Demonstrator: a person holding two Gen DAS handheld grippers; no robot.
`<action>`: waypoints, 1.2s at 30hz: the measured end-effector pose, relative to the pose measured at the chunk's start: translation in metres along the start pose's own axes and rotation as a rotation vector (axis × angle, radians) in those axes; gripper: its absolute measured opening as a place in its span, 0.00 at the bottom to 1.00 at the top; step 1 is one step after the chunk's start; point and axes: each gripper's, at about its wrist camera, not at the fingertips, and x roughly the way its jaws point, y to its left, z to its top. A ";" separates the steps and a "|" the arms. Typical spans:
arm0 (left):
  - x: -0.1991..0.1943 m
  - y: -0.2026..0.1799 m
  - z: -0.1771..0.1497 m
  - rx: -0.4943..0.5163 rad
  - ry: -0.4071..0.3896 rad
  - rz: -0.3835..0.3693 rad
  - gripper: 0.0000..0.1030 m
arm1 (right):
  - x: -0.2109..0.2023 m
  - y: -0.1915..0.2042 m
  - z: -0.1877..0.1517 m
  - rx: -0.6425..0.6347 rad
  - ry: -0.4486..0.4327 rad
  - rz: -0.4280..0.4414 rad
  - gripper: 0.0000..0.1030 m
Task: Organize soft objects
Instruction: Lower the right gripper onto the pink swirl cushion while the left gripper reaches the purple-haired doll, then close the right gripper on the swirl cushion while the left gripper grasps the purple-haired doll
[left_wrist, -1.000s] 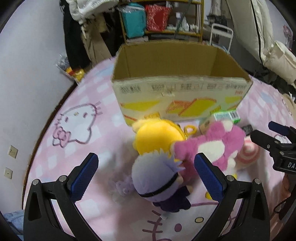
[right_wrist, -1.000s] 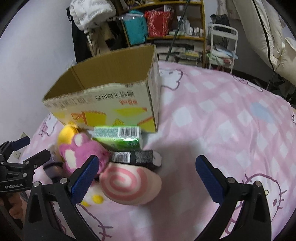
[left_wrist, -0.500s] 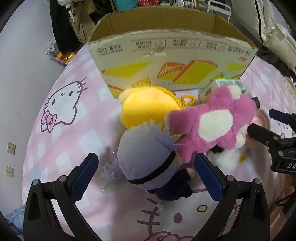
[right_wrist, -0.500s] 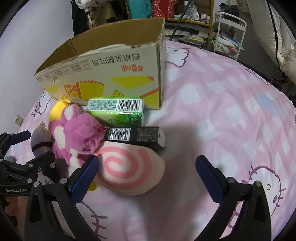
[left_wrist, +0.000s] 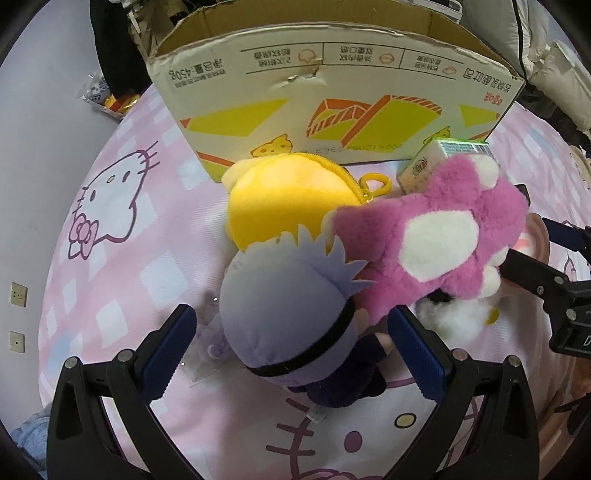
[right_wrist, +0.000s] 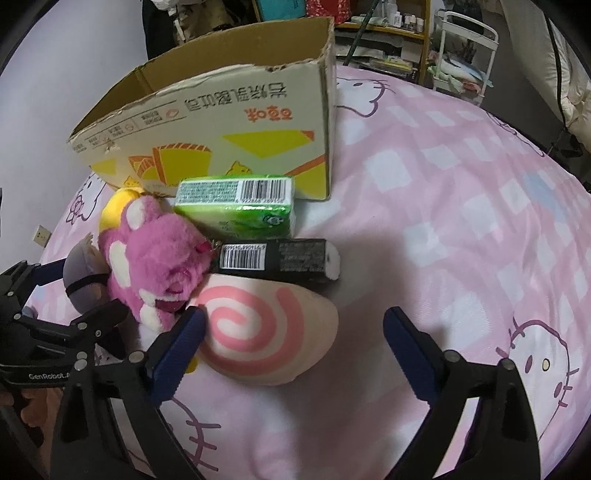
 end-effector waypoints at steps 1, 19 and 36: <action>0.001 0.001 0.000 -0.002 0.001 -0.006 0.94 | 0.000 0.001 0.000 -0.004 -0.001 -0.002 0.97; -0.004 0.018 -0.006 -0.082 -0.022 -0.079 0.64 | -0.002 0.006 -0.006 -0.001 0.041 0.082 0.57; -0.031 0.022 -0.011 -0.102 -0.120 -0.058 0.65 | -0.029 -0.006 -0.003 0.027 -0.050 0.051 0.56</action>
